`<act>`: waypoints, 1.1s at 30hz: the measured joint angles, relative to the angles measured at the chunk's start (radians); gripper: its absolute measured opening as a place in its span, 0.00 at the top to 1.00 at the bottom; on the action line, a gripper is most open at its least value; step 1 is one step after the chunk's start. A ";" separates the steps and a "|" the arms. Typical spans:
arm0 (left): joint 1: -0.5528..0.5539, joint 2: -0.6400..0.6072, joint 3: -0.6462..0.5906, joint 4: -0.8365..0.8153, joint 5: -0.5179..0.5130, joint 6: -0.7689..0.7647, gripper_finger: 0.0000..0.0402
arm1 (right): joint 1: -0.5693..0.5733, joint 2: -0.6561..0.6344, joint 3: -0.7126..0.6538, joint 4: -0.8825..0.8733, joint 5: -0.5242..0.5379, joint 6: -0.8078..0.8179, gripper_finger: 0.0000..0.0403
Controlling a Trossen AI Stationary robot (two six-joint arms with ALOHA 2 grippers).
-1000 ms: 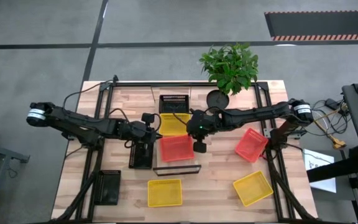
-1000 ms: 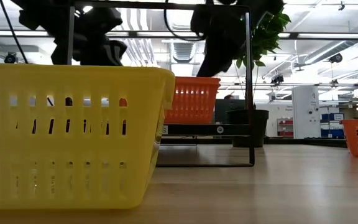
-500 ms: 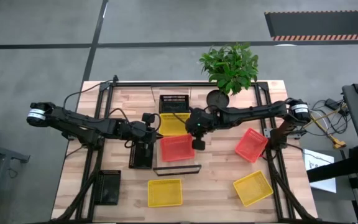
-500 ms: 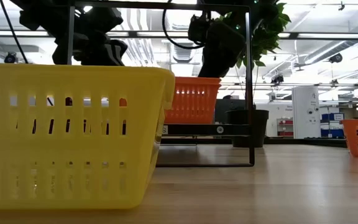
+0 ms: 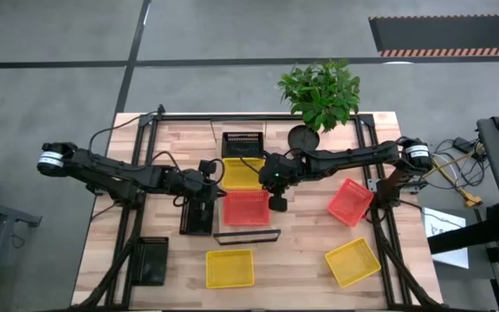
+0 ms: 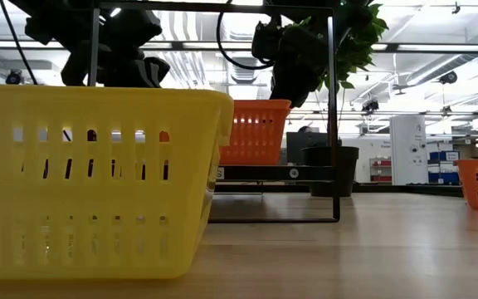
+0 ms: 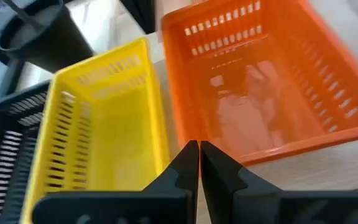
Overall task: Stack baskets on shelf by color
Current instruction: Stack the top orange bin on top of the other orange bin on the shelf
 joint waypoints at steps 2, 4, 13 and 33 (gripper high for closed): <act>0.000 0.000 0.000 -0.001 0.033 -0.004 1.00 | 0.000 0.000 0.000 0.000 0.000 0.000 0.98; 0.000 0.000 0.000 -0.002 0.055 -0.006 1.00 | 0.000 0.000 0.000 0.001 0.000 -0.008 0.98; -0.001 0.000 0.000 -0.004 0.108 -0.030 1.00 | 0.000 0.000 0.000 0.012 0.000 -0.021 0.98; 0.015 0.072 0.002 -0.006 -0.070 0.024 1.00 | 0.000 0.000 0.000 0.025 0.001 -0.022 0.98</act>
